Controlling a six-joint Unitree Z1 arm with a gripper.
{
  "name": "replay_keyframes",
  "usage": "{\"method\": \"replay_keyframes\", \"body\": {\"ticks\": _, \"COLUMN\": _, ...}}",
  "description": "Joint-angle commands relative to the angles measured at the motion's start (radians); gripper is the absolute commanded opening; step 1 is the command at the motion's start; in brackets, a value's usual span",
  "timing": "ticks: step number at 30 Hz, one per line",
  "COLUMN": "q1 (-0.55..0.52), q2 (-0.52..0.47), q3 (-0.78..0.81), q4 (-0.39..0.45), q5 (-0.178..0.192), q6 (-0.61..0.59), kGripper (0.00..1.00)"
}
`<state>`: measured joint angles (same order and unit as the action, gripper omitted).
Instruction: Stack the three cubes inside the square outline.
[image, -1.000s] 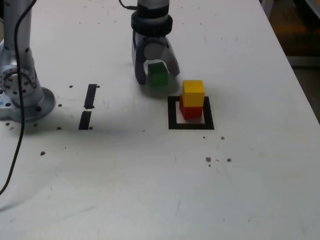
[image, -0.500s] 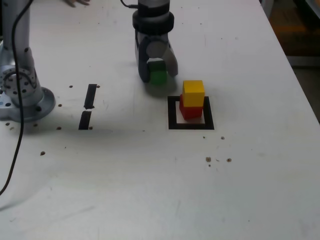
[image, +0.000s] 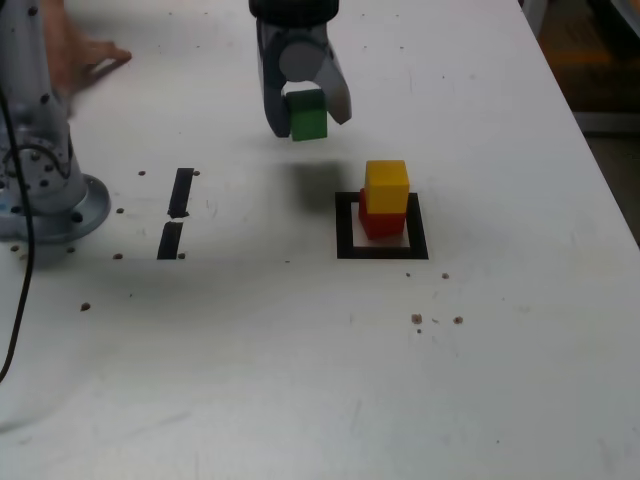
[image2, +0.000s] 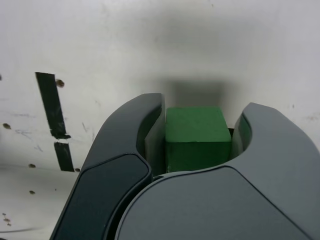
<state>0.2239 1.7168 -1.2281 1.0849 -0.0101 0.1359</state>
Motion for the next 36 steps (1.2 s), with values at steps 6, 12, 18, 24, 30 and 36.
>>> {"method": "replay_keyframes", "body": {"ticks": 6, "q1": -0.123, "q2": -0.008, "q3": -0.188, "q4": 0.191, "q5": 0.035, "q6": -0.081, "kGripper": 0.10}}
{"method": "replay_keyframes", "body": {"ticks": 12, "q1": -0.192, "q2": -0.001, "q3": -0.294, "q4": 0.276, "q5": 0.044, "q6": -0.128, "kGripper": 0.11}}
{"method": "replay_keyframes", "body": {"ticks": 18, "q1": -0.241, "q2": 0.027, "q3": -0.347, "q4": 0.302, "q5": 0.030, "q6": -0.158, "kGripper": 0.10}}
{"method": "replay_keyframes", "body": {"ticks": 24, "q1": -0.311, "q2": 0.076, "q3": -0.402, "q4": 0.308, "q5": 0.029, "q6": -0.196, "kGripper": 0.10}}
{"method": "replay_keyframes", "body": {"ticks": 30, "q1": -0.347, "q2": 0.129, "q3": -0.449, "q4": 0.307, "q5": 0.026, "q6": -0.209, "kGripper": 0.10}}
{"method": "replay_keyframes", "body": {"ticks": 36, "q1": -0.368, "q2": 0.167, "q3": -0.474, "q4": 0.307, "q5": 0.015, "q6": -0.218, "kGripper": 0.11}}
